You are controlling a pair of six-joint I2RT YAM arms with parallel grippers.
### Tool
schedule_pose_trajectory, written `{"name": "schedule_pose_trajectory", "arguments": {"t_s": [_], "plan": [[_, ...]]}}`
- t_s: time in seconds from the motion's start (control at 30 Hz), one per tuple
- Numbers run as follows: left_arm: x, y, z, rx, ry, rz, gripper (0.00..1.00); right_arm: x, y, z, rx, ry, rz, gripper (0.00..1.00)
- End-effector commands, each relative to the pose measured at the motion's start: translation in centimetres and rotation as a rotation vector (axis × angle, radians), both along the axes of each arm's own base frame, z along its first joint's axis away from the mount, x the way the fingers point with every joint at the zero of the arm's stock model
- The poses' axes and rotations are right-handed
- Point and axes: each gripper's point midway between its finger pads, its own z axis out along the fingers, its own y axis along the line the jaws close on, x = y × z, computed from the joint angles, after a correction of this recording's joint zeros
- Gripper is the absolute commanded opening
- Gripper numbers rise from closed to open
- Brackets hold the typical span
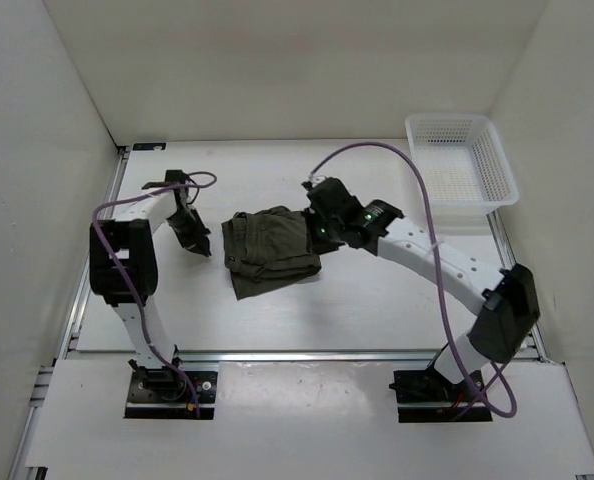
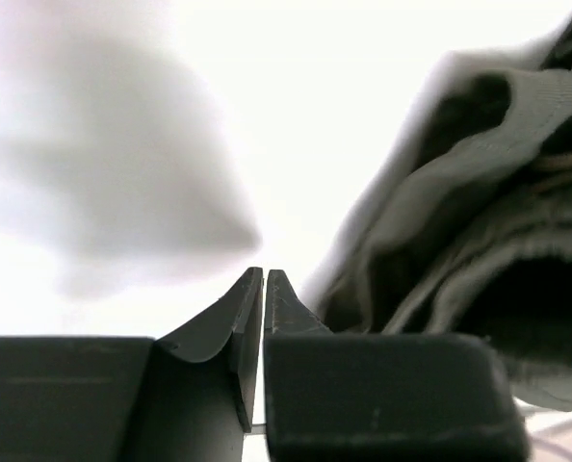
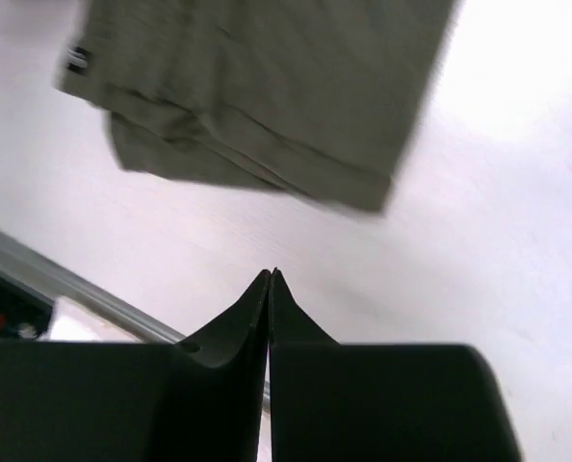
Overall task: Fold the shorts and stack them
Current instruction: Fold the shorts
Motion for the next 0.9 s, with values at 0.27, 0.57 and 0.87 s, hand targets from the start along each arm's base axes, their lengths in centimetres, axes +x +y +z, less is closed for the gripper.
{"name": "schedule_pose_trajectory", "arguments": {"t_s": [0.27,0.57,0.87], "plan": [[-1.8,2.8,17.0,0.146,-0.428,0.068,0.32,-1.5,-13.7,3.9,-0.092,-0.155,-0.422,1.0],[-7.4,1.0,24.2,0.056,-0.698,-0.025,0.74,-2.8,-26.8,8.4,-0.219,-0.329,-0.844,1.0],[-13.5,2.9,28.5,0.123,-0.956,0.053,0.81,-4.4,-29.9,6.8,-0.256,-0.303,-0.96,1.0]]}}
